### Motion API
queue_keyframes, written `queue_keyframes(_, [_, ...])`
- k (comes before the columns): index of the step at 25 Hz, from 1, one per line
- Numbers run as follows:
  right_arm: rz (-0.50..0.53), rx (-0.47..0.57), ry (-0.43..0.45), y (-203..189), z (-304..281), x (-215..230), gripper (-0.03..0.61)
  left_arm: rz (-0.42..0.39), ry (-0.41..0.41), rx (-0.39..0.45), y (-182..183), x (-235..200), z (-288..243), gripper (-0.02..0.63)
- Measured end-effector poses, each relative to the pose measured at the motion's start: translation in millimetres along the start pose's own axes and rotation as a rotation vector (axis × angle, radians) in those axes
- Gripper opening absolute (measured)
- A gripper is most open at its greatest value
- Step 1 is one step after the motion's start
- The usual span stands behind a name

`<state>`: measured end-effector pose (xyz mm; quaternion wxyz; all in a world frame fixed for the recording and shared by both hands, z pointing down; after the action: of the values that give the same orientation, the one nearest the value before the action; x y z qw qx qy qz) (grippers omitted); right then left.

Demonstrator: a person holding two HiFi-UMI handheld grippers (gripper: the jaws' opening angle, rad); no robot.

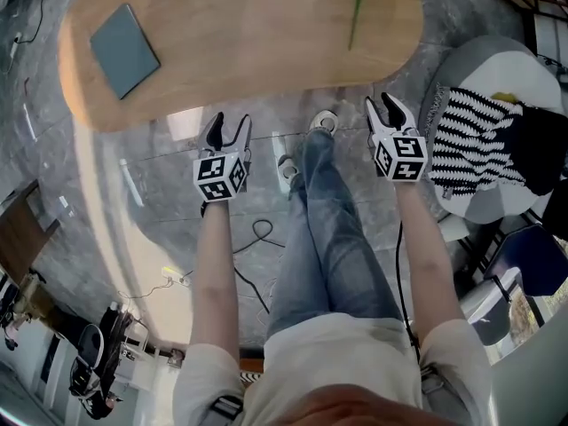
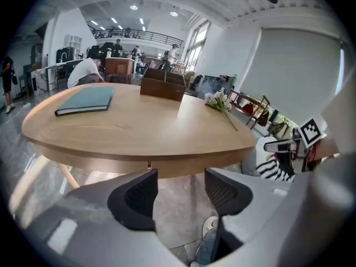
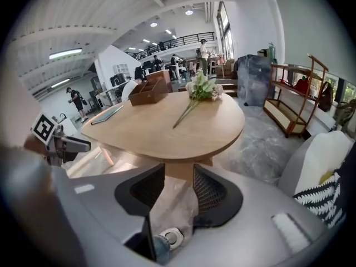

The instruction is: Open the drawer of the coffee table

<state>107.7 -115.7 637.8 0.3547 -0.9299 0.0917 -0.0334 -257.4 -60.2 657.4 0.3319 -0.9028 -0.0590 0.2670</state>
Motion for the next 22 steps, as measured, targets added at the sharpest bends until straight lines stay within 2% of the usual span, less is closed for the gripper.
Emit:
queue_keyframes(6, [0.026,-0.059,0.020,-22.4,-32.0,9.9,0.250,-0.025,-0.010,-0.042,-5.4,-18.8,-34.2,0.346])
queue_keyframes(10, [0.046,-0.071,0.014,-27.0,-48.9,15.9,0.288,-0.037,-0.006,-0.060,-4.1,-29.1,-51.5,0.410])
queue_keyframes(17, [0.129,-0.079,0.006,-24.4,-73.2,23.3,0.331,-0.031,0.026,-0.070,1.5,-40.4,-72.3,0.442])
queue_keyframes(22, [0.165,-0.061,0.028,-14.8,-81.6,21.3,0.326,0.006,0.049,-0.061,2.9,-45.1,-76.5,0.442])
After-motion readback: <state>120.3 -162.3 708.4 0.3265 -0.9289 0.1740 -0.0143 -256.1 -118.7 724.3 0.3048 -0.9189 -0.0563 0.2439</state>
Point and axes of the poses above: the fingertips, and each gripper's own axes: z backward along the fingers, x to its right, y out of its top, the point moved 7 cm from there along z, backward along the fingers, and after that the axes turned 14 degrees about -y, right-handed, at the moved point
